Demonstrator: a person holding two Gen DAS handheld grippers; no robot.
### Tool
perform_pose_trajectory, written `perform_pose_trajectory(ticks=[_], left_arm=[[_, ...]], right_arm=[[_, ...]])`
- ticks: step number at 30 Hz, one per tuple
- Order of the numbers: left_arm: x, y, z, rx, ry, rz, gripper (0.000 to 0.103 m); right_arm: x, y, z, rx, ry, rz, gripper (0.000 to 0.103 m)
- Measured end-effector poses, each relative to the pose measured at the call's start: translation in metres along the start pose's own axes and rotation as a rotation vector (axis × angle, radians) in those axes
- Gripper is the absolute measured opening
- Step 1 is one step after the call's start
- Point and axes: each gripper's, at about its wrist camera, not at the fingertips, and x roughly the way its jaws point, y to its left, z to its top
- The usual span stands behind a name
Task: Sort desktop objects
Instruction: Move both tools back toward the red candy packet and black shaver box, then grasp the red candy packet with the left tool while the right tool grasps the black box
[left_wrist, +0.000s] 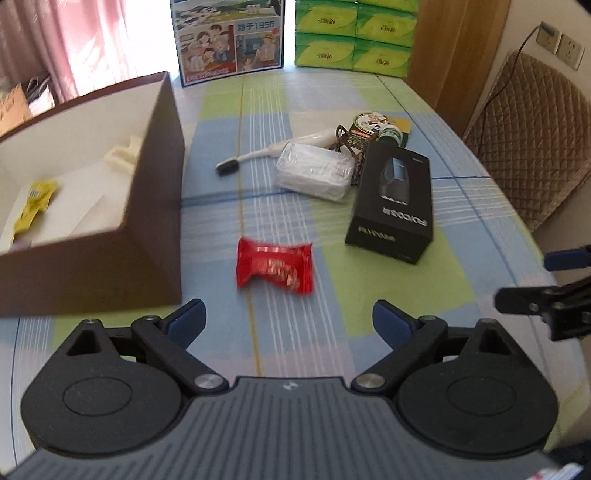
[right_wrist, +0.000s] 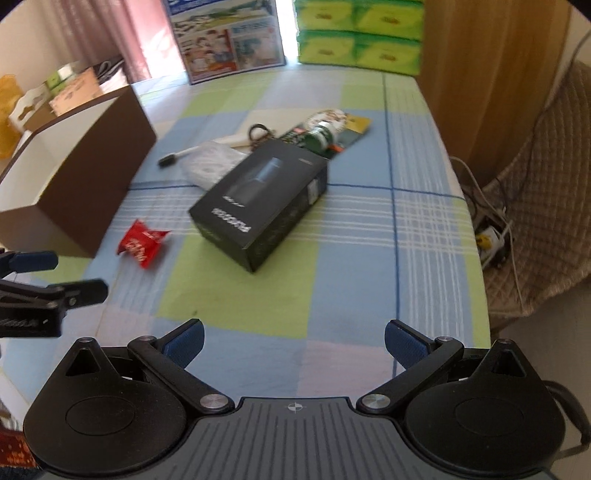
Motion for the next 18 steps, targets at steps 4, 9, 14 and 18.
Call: perform_pose_trajectory(ticks=[4,9,14,18], left_arm=[[0.023,-0.004,0.011,0.03,-0.018,0.021,0.094],[0.048,-0.003,0.022,0.084,-0.007,0.049,0.092],[0.066,-0.001,0.027,0.113,0.021,0.047,0.087],[0.078,0.002,0.029,0.103,0.047,0.043,0.08]], right_arm=[[0.008,-0.011,0.003,0.037,0.009,-0.008,0.101],[0.017,-0.022,0.012,0.08,0.008,-0.013,0.101],[0.024,-0.029,0.027,0.124,-0.01,-0.012,0.101],[0.03,-0.03,0.044,0.149,-0.035,0.003,0.101]])
